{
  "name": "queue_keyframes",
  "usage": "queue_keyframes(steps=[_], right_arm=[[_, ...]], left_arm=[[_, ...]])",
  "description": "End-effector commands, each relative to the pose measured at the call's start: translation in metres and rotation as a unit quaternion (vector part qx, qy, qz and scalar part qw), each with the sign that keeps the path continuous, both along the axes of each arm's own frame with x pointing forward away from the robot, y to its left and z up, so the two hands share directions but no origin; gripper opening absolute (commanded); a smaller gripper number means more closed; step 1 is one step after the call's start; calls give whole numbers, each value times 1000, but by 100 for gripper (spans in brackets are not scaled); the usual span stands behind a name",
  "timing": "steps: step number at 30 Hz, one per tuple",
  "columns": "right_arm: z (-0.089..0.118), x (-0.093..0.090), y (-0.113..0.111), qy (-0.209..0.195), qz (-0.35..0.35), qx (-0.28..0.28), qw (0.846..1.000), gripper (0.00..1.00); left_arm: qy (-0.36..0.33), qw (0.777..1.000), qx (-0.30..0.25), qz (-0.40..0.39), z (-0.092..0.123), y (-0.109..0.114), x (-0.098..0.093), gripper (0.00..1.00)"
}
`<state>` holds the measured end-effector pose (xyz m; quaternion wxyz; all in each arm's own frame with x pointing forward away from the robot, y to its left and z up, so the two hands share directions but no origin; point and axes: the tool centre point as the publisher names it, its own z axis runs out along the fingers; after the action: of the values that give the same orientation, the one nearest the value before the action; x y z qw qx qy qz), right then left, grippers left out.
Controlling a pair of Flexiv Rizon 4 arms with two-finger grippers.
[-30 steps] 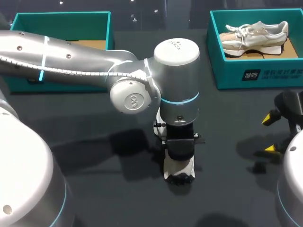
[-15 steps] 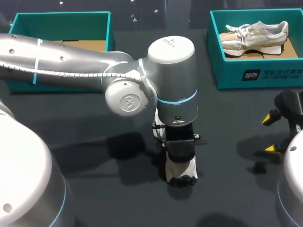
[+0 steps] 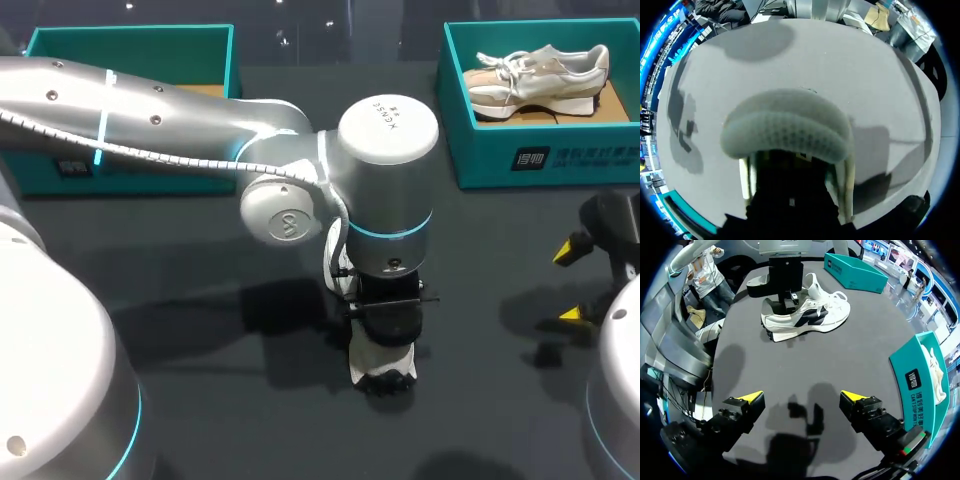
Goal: Take the shoe out of the shoebox, open the shoe tongue, remove and reinsert the insole, then place the shoe into the shoebox
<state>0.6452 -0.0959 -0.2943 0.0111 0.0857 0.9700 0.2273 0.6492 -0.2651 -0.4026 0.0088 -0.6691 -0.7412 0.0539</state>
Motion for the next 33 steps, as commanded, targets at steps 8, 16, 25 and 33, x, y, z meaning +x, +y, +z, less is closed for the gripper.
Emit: queue_keyframes(steps=[8,16,25,33], right_arm=[[0,-2,0,-1,-1,-2,1000,100],[0,-2,0,-1,-1,-2,1000,100],[0,-2,0,-1,-1,-2,1000,100],[0,-2,0,-1,-1,-2,1000,100]], left_arm=[[8,999,-51,-1,36,-2,-1,0],[28,998,-44,-31,49,-22,-30,0],[65,998,-15,-19,2,-23,-31,0],[72,997,-14,-29,-13,-13,-25,0]])
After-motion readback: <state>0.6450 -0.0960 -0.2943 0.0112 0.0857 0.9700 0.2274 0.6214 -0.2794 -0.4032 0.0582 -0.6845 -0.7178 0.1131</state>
